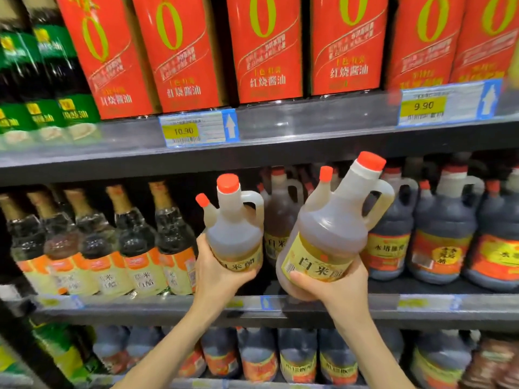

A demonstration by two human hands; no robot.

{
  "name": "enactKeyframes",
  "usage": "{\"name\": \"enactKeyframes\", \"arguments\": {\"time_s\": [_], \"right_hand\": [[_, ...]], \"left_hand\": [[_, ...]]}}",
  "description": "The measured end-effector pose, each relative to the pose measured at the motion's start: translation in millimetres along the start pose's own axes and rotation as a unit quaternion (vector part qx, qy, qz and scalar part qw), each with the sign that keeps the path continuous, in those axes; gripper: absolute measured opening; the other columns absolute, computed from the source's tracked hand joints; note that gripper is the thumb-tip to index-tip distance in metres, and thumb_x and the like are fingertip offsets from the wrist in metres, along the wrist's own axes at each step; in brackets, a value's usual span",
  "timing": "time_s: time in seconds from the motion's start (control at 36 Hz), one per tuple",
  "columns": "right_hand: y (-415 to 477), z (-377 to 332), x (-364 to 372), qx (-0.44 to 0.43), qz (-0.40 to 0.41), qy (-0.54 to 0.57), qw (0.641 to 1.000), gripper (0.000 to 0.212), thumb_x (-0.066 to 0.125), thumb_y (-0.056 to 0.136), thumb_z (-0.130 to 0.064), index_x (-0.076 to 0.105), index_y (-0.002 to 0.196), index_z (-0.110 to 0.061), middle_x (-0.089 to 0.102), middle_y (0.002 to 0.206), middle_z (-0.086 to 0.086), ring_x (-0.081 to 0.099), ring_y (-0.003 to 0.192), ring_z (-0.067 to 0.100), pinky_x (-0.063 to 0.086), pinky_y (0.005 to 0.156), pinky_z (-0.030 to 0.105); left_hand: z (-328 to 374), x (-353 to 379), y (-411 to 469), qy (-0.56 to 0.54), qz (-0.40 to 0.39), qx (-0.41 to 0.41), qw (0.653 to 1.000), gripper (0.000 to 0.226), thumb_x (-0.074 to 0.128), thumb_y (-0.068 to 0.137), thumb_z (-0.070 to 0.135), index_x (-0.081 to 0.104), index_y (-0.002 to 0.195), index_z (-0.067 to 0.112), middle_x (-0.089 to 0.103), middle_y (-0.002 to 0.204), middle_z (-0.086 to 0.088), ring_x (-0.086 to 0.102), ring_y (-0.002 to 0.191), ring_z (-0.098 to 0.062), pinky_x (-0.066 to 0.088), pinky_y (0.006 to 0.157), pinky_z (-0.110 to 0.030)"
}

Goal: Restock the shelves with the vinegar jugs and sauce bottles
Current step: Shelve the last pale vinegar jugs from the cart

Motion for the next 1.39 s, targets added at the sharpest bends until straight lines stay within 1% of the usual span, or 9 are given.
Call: {"name": "enactKeyframes", "arguments": {"time_s": [0.11, 0.22, 0.53, 0.75, 0.81, 0.86, 0.97, 1.14, 1.39], "right_hand": [[1, 2, 0, -0.007, 0.002, -0.006, 1.0, 0.093, 0.096, 0.033, -0.027, 0.057, 0.116, -0.009, 0.07, 0.106, 0.002, 0.068, 0.095, 0.01, 0.058, 0.081, 0.03], [2, -2, 0, -0.023, -0.011, -0.005, 1.0, 0.086, 0.09, 0.037, -0.015, 0.056, 0.115, -0.008, 0.069, 0.104, 0.0, 0.068, 0.092, 0.004, 0.054, 0.069, 0.013], [7, -1, -6, -0.024, -0.016, 0.003, 1.0, 0.1, 0.089, 0.03, -0.038, 0.055, 0.12, -0.01, 0.069, 0.11, 0.001, 0.067, 0.099, 0.011, 0.058, 0.08, 0.025], [3, 3, -3, -0.006, -0.022, 0.0, 1.0, 0.091, 0.096, 0.037, -0.025, 0.057, 0.117, -0.006, 0.07, 0.106, 0.003, 0.068, 0.096, 0.012, 0.058, 0.076, 0.024], [2, 5, -1, -0.004, -0.025, 0.001, 1.0, 0.085, 0.092, 0.038, -0.016, 0.058, 0.116, -0.005, 0.07, 0.105, 0.004, 0.069, 0.094, 0.012, 0.057, 0.073, 0.022], [1, 6, 1, 0.0, -0.027, 0.004, 1.0, 0.084, 0.093, 0.039, -0.013, 0.058, 0.115, -0.003, 0.071, 0.103, 0.004, 0.069, 0.092, 0.012, 0.057, 0.071, 0.021], [1, 11, 6, 0.011, -0.023, 0.014, 1.0, 0.08, 0.09, 0.036, -0.014, 0.059, 0.11, -0.008, 0.071, 0.099, 0.0, 0.069, 0.089, 0.009, 0.055, 0.066, 0.017], [-2, 13, 15, 0.025, -0.024, 0.026, 0.999, 0.074, 0.085, 0.033, -0.022, 0.058, 0.102, -0.021, 0.07, 0.097, -0.005, 0.068, 0.087, 0.003, 0.056, 0.067, 0.017], [-3, 17, 19, 0.037, -0.019, 0.007, 0.999, 0.085, 0.088, 0.033, -0.025, 0.058, 0.112, -0.011, 0.07, 0.102, 0.001, 0.069, 0.091, 0.012, 0.058, 0.076, 0.03]], "left_hand": [[-13, 5, 5, 0.018, -0.01, -0.026, 0.999, 0.095, 0.093, 0.049, 0.016, 0.032, 0.121, 0.021, 0.049, 0.109, 0.015, 0.052, 0.099, 0.006, 0.043, 0.073, -0.003], [-28, 12, 10, 0.033, -0.018, -0.069, 0.997, 0.103, 0.094, 0.047, 0.021, 0.033, 0.129, 0.007, 0.05, 0.11, 0.002, 0.053, 0.102, -0.013, 0.041, 0.078, -0.017], [-44, 23, 17, 0.093, -0.053, -0.128, 0.986, 0.094, 0.093, 0.049, 0.025, 0.037, 0.122, 0.006, 0.056, 0.098, 0.001, 0.055, 0.09, -0.015, 0.041, 0.071, -0.023], [-56, 25, 18, 0.095, -0.067, -0.161, 0.98, 0.099, 0.091, 0.041, 0.046, 0.046, 0.116, 0.003, 0.063, 0.092, 0.004, 0.063, 0.087, -0.01, 0.042, 0.058, -0.008], [-52, 25, 17, 0.095, -0.069, -0.159, 0.98, 0.097, 0.093, 0.045, 0.039, 0.043, 0.12, 0.002, 0.061, 0.087, 0.007, 0.061, 0.084, -0.01, 0.041, 0.055, -0.007], [-48, 24, 17, 0.086, -0.066, -0.151, 0.983, 0.097, 0.093, 0.052, 0.027, 0.035, 0.126, 0.005, 0.058, 0.094, 0.005, 0.058, 0.091, -0.013, 0.04, 0.061, -0.009], [-42, 19, 16, 0.1, -0.068, -0.113, 0.986, 0.095, 0.092, 0.052, 0.031, 0.041, 0.127, 0.007, 0.061, 0.109, -0.004, 0.059, 0.099, -0.017, 0.045, 0.074, -0.022], [-36, 16, 16, 0.116, -0.063, -0.095, 0.987, 0.093, 0.091, 0.056, 0.031, 0.038, 0.129, 0.005, 0.058, 0.102, 0.001, 0.053, 0.091, -0.011, 0.043, 0.069, -0.018], [-48, 26, 33, 0.112, -0.07, -0.151, 0.98, 0.084, 0.086, 0.066, 0.023, 0.032, 0.128, 0.002, 0.057, 0.113, -0.01, 0.058, 0.103, -0.024, 0.044, 0.074, -0.027]]}}
Point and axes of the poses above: each hand's wrist, its own y-axis towards the middle knuckle, its own x-axis out of the palm, z = x × y, the point moved 6 cm from there along y, towards the middle knuckle
